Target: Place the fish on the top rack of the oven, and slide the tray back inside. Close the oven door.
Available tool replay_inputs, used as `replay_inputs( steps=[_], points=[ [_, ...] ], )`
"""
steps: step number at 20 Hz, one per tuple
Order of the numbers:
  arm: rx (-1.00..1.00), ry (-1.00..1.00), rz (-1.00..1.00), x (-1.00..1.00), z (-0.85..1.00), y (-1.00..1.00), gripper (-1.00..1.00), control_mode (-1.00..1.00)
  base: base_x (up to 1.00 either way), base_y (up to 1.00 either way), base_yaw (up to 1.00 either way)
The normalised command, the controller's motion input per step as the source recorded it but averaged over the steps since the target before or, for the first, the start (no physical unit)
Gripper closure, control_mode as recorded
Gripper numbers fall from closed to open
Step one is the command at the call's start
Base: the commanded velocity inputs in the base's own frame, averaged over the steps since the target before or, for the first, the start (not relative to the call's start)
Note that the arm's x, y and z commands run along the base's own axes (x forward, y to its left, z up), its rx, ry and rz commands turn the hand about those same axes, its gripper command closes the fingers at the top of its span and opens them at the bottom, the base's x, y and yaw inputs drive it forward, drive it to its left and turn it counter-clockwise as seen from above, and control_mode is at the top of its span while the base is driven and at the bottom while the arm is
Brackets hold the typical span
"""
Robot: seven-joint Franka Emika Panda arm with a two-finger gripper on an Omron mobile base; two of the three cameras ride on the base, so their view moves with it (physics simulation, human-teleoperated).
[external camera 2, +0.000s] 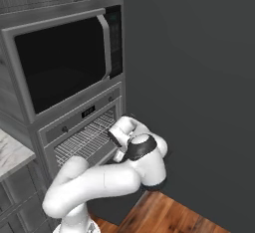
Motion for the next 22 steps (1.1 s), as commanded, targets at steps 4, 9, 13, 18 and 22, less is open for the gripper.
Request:
replay_inputs(
  steps=[4,9,13,18,22],
  points=[
    [0.0,0.0,0.0,-0.93,0.63,-0.75,-1.0,-1.0,0.0,0.0,0.0],
    [0.0,0.0,-0.01,-1.0,0.41,-0.77,-1.0,-1.0,0.0,0.0,0.0],
    [0.0,-0.03,-0.01,-1.0,0.22,-0.71,-1.0,-1.0,0.0,0.0,0.0],
    [0.0,0.0,-0.01,-1.0,0.06,-0.97,-1.0,-1.0,0.0,0.0,0.0],
    [0.03,0.0,-0.02,-0.96,0.0,-1.0,-1.0,-1.0,0.0,0.0,0.0]
  ],
)
